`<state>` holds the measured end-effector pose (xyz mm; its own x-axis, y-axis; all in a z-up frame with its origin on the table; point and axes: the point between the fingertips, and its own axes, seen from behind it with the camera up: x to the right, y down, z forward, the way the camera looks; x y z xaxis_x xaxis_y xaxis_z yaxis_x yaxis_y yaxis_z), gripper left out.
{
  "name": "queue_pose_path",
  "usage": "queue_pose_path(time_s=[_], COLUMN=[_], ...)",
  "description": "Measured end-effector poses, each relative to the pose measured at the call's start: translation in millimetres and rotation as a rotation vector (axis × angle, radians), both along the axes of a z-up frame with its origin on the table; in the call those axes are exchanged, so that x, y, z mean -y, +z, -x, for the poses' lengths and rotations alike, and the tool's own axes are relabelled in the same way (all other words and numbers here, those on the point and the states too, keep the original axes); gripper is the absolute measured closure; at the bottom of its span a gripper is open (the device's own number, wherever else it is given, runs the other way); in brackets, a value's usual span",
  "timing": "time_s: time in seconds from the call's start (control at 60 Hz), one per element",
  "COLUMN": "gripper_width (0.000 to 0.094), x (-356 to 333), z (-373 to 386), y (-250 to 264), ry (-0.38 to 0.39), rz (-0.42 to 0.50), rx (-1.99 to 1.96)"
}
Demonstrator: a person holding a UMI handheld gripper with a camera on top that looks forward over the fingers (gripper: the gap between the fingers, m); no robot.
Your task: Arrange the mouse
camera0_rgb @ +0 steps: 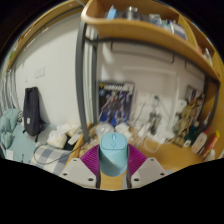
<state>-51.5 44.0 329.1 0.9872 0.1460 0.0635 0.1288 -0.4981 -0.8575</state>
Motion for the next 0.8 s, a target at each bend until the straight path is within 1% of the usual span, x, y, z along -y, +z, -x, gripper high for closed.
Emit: queue_pose_path(time_s=[0.05,0.067,0.15,0.217,0.317,0.417,0.533,0.6,0.683,0.8], gripper_width=[0.0587,0.0586,0.0585,0.0587,0.0588,0.0580,0.0579,0.0579,0.0580,0.0571], x=[2.0,-9.6,3.2,9.2,20.9,35.6,51.3,58.5,65.9,74.7], z=[-26.7,-30.9,-80.8,-113.7,-163.4,-191.4,-203.2,-206.1,-202.1,-198.3], y=[39.3,48.4,74.6,78.0,40.6,-20.0,-99.1,-135.8,-173.5,-206.0], ry=[-0.013,-0.020,-0.048,-0.075,-0.103,-0.117,-0.132,-0.138,-0.148,-0.139], rz=[-0.052,-0.065,-0.113,-0.116,-0.043,0.050,0.183,0.242,0.301,0.360], rx=[0.031,0.042,0.065,0.072,0.101,0.109,0.075,0.068,0.027,0.033])
